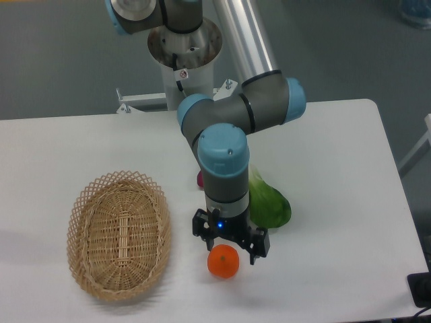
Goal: Place the orange on the table
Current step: 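Raise the open gripper up away from the orange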
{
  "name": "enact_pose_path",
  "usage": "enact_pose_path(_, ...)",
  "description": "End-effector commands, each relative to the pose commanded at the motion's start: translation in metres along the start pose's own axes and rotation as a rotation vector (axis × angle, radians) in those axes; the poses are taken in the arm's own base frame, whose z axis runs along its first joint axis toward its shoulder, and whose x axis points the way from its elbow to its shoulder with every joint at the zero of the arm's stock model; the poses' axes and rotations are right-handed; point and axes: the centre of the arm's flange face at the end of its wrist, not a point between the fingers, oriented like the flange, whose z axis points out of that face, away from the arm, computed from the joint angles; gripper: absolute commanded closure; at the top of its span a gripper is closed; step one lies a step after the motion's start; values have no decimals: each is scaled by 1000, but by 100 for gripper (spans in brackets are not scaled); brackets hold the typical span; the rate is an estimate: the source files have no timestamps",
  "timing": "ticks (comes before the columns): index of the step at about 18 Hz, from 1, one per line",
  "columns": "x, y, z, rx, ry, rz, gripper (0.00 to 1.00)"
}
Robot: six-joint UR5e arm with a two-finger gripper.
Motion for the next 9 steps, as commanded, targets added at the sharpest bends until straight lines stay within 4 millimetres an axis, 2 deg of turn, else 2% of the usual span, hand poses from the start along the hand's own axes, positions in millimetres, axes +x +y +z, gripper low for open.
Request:
enact_pose_path(4,-9,-3,-13,13,-27,59,0)
enact_pose_path(5,-18,3,-18,6,-42,86,0)
enact_pose_path(6,-27,11,-34,1,-50,97,0)
enact_pose_path(9,-29,19,-44,-38,-12,156,0)
